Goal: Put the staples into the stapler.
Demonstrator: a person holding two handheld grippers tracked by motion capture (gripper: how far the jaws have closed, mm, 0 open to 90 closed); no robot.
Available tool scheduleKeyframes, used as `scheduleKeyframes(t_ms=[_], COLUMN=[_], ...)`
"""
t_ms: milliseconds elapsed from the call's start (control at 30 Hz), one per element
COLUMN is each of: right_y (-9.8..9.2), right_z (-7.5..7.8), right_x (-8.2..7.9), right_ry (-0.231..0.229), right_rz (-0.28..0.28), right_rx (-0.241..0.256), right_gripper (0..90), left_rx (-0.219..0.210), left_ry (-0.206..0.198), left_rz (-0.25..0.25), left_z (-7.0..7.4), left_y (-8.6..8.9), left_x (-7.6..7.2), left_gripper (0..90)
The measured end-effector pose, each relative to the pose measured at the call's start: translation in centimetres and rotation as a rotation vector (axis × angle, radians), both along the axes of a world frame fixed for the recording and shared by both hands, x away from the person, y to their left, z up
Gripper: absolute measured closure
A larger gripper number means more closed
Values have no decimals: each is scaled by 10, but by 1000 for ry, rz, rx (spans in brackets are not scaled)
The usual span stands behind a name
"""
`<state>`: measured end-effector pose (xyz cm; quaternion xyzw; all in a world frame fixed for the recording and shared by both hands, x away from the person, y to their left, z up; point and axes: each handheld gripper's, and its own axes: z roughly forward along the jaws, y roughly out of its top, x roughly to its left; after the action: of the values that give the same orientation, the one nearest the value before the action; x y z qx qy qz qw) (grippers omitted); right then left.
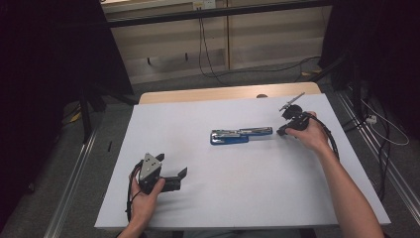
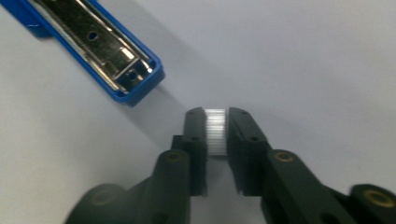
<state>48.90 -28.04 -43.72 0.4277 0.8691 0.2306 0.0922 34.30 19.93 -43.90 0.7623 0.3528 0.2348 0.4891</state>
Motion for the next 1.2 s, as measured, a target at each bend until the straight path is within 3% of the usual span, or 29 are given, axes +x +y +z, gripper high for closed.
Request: scheduleKeyframes(t_ms=[200,500,667,800,967,1200], right_y=[5,3,2,1,-1,-4], right_z=[2,3,8,10,14,19], right_x=[2,1,-2,-4,-6,-8], right_ry=[7,6,-31,-26,-61,-76], right_rz=[22,13,11,16,11,9], right_rx=[-43,-20,-5,-2,6,24], right_gripper=[790,791,791,791,791,791], left_rx=[-4,2,1,2,1,0], left_ry=[-2,-2,-2,-3,-3,-5], left_rz=[3,0,0,0,4,2], left_z=[0,0,1,1,1,1], left_y=[0,1,1,1,1,1], left_x=[0,0,-1,-1,-1,-1], left_gripper=[35,36,36,36,36,36])
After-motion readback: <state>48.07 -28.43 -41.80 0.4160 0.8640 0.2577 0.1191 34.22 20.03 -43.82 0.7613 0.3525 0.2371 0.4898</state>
